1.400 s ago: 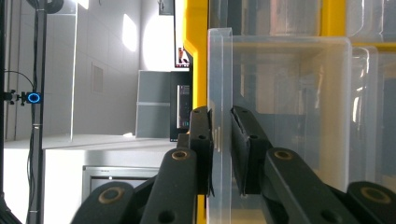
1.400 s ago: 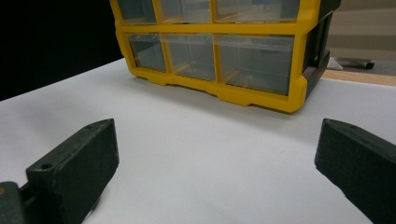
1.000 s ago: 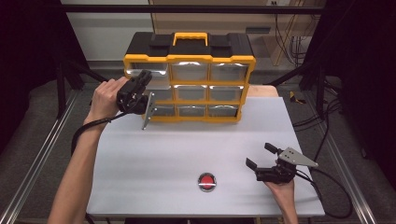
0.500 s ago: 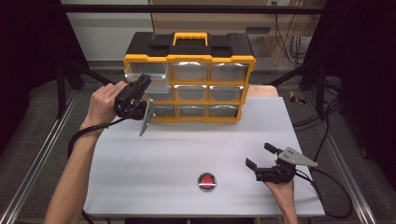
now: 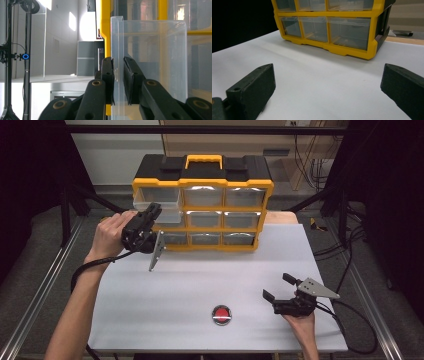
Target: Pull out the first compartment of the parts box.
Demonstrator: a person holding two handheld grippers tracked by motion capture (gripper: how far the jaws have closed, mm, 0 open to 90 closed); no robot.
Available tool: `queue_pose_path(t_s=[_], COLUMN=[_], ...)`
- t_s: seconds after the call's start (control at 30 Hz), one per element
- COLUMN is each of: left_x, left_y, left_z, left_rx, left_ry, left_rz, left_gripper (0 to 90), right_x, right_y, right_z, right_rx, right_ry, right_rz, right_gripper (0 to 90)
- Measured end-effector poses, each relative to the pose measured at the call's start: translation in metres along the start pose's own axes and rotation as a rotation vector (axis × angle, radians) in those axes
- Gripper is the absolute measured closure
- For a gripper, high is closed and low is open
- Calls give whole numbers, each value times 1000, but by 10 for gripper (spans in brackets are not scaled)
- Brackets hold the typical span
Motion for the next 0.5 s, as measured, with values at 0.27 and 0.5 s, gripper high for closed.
queue_pose_path(t_s=[0.27,0.5], left_x=[0,-1], left_y=[7,12], left_z=[-1,-2], left_rx=[1,-3], left_ry=[0,0], left_rz=[-4,-5], left_gripper=[787,787], right_x=[0,0], right_y=[0,0], right_z=[0,0], right_rx=[0,0], right_ry=[1,2], right_rz=[-1,1], right_gripper=[5,6])
Point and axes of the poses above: each handheld gripper's, and its own axes: y roughly backward along the jaws, x roughly out of its underside, z roughly to its left, the point moved 4 cm from there along -y, roughly forward along the jaws, and after that the axes turned 2 degrees about -y, right-handed, at the moved point
